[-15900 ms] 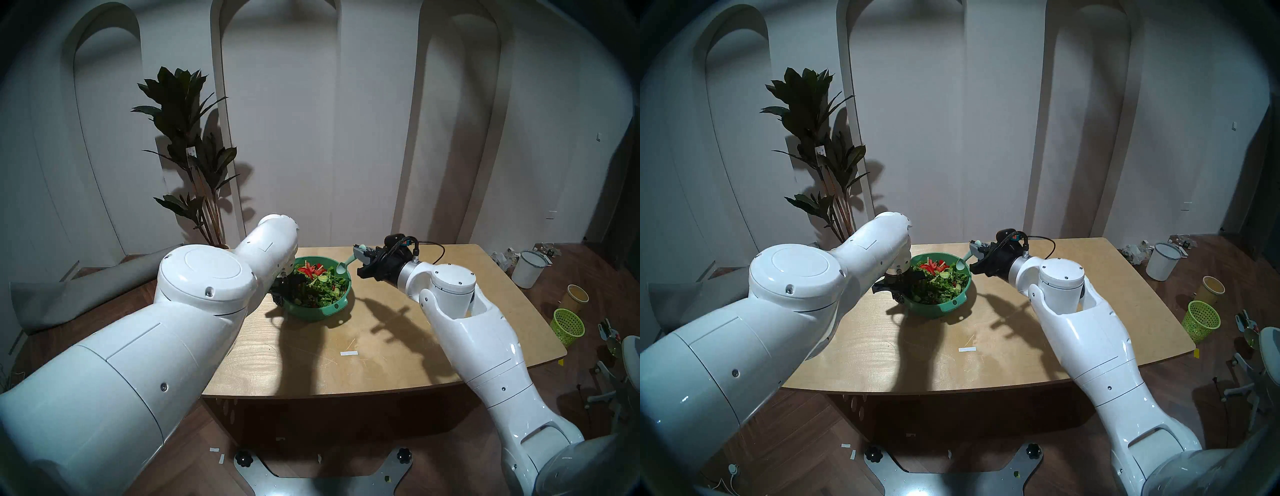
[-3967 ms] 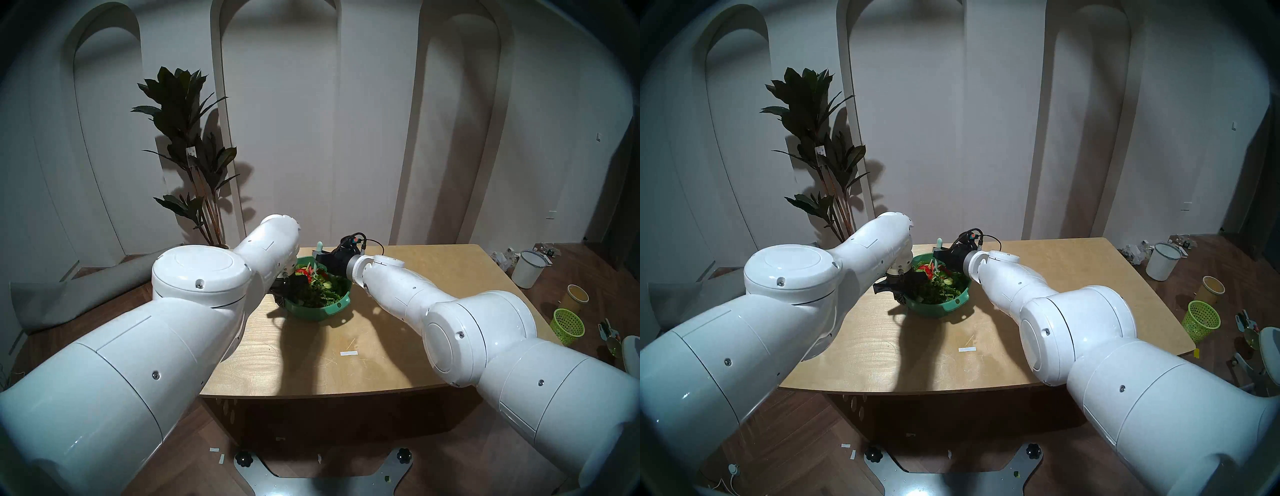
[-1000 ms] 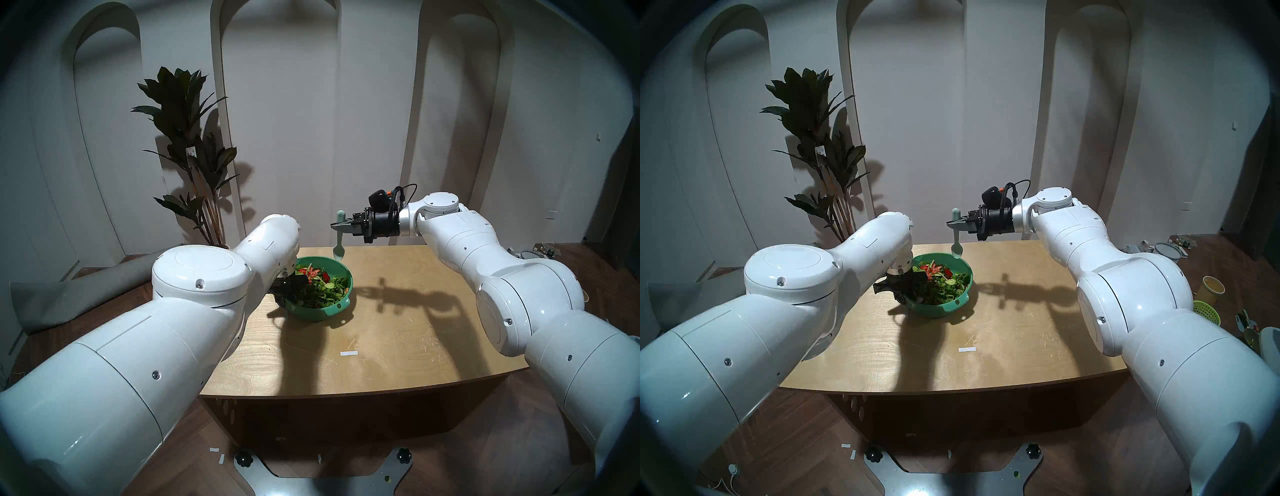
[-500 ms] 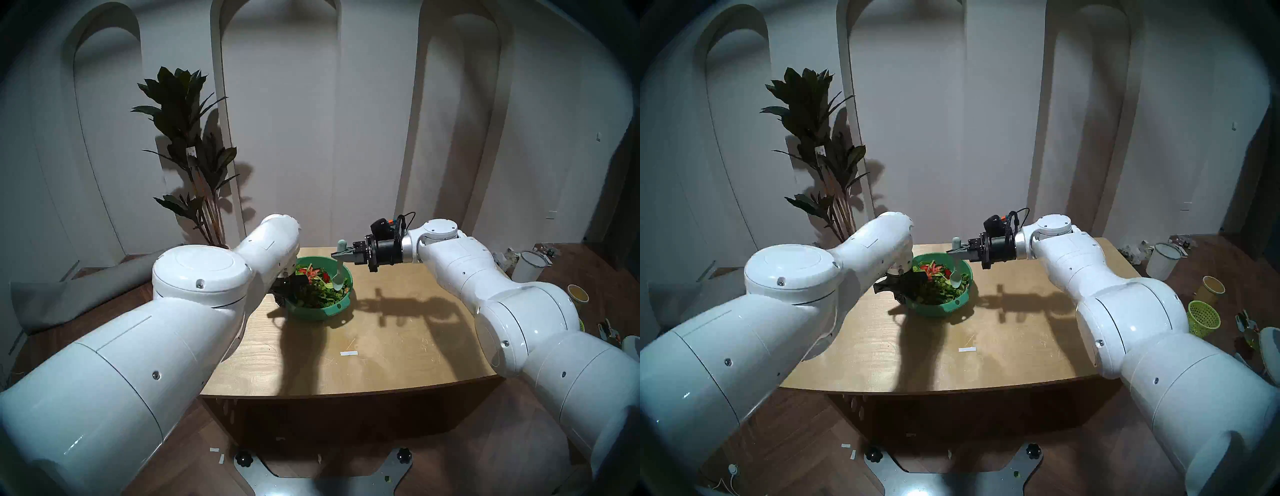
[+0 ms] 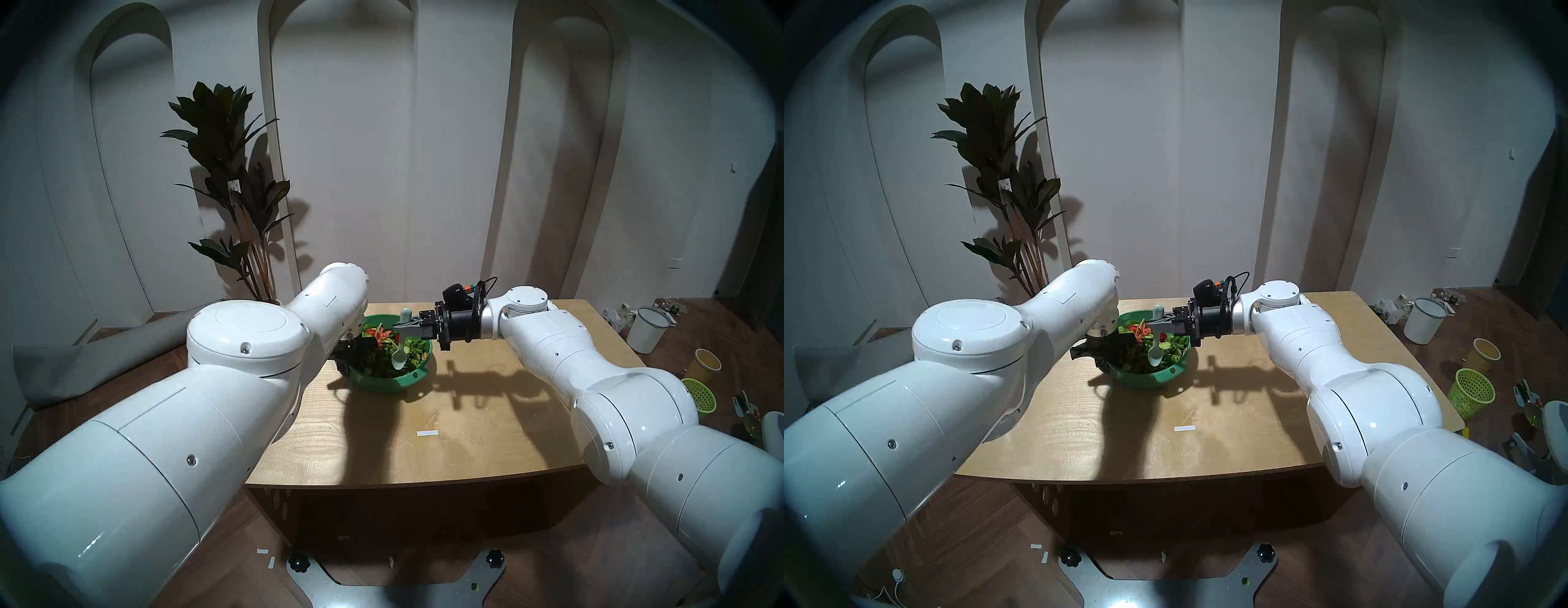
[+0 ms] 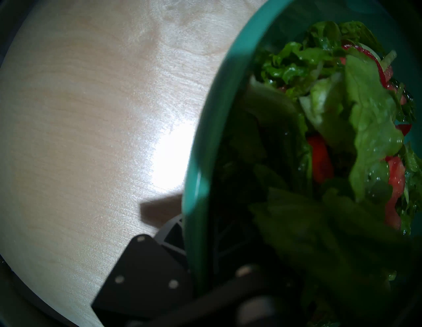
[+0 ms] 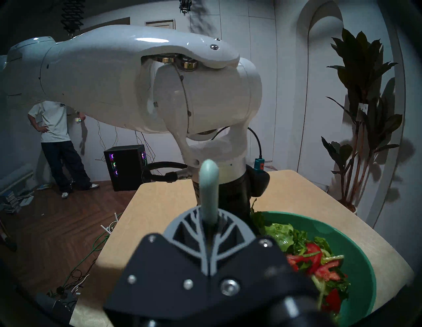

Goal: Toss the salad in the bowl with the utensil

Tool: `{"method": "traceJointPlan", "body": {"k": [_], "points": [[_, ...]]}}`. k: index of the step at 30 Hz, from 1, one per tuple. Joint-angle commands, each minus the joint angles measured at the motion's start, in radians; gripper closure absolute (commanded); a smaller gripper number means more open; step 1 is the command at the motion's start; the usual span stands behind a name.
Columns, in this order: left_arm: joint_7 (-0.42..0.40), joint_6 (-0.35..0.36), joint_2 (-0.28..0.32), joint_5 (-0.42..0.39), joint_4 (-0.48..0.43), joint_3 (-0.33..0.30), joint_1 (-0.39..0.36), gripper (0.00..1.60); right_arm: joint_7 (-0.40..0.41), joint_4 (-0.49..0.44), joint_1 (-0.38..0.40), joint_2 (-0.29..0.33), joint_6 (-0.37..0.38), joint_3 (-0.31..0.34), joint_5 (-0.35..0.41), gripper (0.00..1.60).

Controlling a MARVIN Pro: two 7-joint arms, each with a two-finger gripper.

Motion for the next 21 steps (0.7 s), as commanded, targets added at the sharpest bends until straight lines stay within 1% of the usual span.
{"method": "traceJointPlan", "body": {"k": [1,10,15,21], "points": [[0.006,0.005,-0.010,0.000,0.009,0.001,0.029,1.60,-0.001,-0.044,-0.052,-0.022,-0.013,0.001,0.024,1.60],[0.006,0.005,-0.011,0.002,0.009,0.001,0.030,1.60,-0.001,-0.087,-0.121,-0.014,-0.041,-0.015,0.019,1.60],[0.005,0.005,-0.011,0.003,0.009,0.001,0.029,1.60,-0.001,-0.125,-0.155,-0.005,-0.075,-0.053,0.000,1.60],[0.005,0.005,-0.011,0.004,0.009,0.001,0.029,1.60,-0.001,-0.188,-0.172,0.016,-0.129,-0.101,-0.026,1.60]]}}
